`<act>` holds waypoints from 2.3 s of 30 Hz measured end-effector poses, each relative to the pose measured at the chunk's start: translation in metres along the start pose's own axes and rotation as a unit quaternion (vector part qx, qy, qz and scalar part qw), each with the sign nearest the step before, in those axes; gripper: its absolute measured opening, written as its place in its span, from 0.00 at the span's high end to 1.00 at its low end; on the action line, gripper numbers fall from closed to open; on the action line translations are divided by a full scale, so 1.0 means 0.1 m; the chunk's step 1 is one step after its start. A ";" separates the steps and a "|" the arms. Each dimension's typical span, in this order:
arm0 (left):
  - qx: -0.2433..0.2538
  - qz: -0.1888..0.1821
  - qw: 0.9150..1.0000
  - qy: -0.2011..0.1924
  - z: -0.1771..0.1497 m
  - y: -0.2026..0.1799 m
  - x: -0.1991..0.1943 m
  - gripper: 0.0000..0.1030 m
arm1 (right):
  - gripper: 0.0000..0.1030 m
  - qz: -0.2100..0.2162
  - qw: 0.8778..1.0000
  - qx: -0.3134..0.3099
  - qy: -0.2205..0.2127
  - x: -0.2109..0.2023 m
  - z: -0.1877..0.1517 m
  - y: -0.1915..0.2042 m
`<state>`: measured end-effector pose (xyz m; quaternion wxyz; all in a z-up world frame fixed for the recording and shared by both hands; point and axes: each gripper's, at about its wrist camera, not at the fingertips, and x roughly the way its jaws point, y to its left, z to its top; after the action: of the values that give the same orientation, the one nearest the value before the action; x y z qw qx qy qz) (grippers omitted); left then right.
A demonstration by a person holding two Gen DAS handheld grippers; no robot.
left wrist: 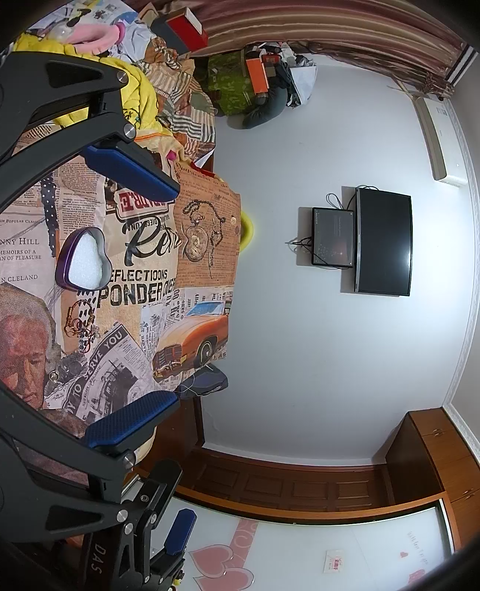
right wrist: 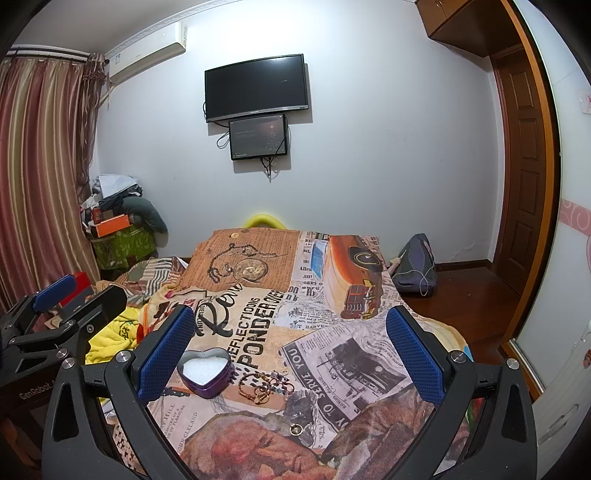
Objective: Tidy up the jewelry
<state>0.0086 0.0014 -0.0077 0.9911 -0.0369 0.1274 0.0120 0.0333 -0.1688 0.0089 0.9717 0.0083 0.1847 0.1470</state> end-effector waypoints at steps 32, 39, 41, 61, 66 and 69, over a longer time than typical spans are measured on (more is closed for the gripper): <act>0.001 0.002 1.000 0.007 -0.04 0.01 0.05 0.00 | 0.00 0.000 1.000 0.001 0.006 0.06 -0.04 -0.04; -0.001 0.007 1.000 0.028 -0.10 0.05 0.19 0.00 | 0.00 -0.001 1.000 0.000 0.023 0.16 -0.09 -0.06; -0.003 0.006 0.999 0.037 -0.12 0.06 0.26 0.00 | 0.00 -0.003 0.999 -0.002 0.032 0.22 -0.12 -0.08; 0.041 -0.005 0.968 0.248 -1.08 0.16 1.27 0.18 | 0.11 -0.011 0.967 -0.037 0.252 1.07 -0.99 -0.44; 0.024 -0.054 0.954 0.295 -1.27 0.09 1.44 0.27 | 0.28 0.022 0.955 -0.015 0.295 1.19 -1.14 -0.50; 0.020 -0.075 0.947 0.312 -1.34 0.05 1.51 0.36 | 0.39 0.041 0.949 -0.001 0.313 1.21 -1.23 -0.53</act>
<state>0.1202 -0.0022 -0.1758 0.9003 -0.0283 0.4274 -0.0771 0.1116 -0.1895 -0.1527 0.8584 -0.0317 0.4786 0.1817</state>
